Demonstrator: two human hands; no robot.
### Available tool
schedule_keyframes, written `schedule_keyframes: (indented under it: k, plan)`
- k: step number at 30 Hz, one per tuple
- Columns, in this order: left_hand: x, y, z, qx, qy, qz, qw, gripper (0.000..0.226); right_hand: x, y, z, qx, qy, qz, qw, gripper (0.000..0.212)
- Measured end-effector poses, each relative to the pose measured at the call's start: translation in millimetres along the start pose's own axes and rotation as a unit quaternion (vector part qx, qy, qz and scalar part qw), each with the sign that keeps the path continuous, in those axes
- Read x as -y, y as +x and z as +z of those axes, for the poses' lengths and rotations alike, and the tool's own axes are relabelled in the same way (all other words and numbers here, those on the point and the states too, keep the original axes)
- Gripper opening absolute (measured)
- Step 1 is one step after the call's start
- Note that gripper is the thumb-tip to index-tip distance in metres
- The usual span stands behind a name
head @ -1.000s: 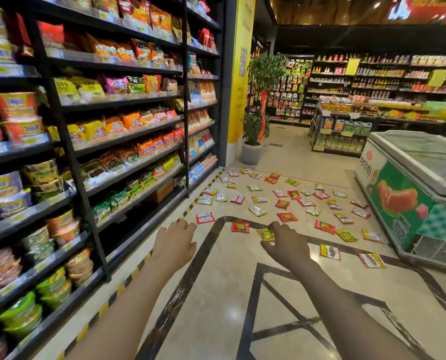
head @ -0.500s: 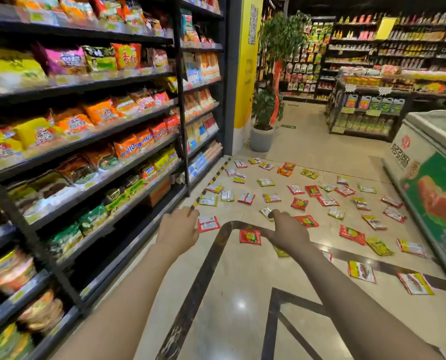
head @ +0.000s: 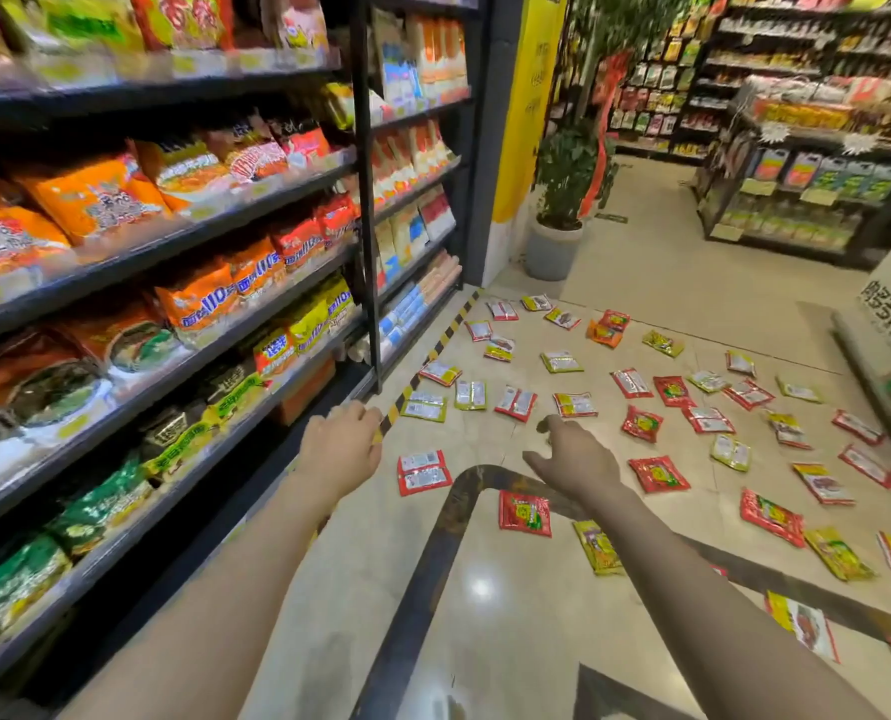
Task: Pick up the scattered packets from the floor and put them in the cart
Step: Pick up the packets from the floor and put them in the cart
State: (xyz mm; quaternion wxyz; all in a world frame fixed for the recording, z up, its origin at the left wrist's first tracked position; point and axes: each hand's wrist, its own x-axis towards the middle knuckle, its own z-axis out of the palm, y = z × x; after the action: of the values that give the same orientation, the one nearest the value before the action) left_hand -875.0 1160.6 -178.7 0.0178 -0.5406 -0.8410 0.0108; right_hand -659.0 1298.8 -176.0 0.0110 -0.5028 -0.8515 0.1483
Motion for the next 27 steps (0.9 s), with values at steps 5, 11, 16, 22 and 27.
schedule_keyframes:
  k: [5,11,16,22,27]
  plan:
    - [26.4,117.6,14.1,-0.001,0.001,0.013,1.0,0.035,2.7,110.5,-5.6,0.015,-0.001,0.023,1.0,0.046]
    - [33.6,247.9,59.9,0.029,-0.002,0.018,0.999,0.035,-2.7,239.4,16.7,0.049,-0.008,0.025,0.998,0.048]
    - [34.7,365.2,110.6,0.056,0.002,0.008,0.998,0.037,-8.4,366.4,51.6,0.101,-0.017,0.006,0.995,0.049]
    - [39.1,473.7,178.0,0.081,-0.028,-0.012,0.996,0.041,-9.7,493.0,112.5,0.175,-0.033,-0.03,0.983,0.048]
    - [52.0,534.4,274.7,0.104,-0.036,0.008,0.994,0.037,-14.4,567.6,205.4,0.221,-0.068,-0.056,0.971,0.05]
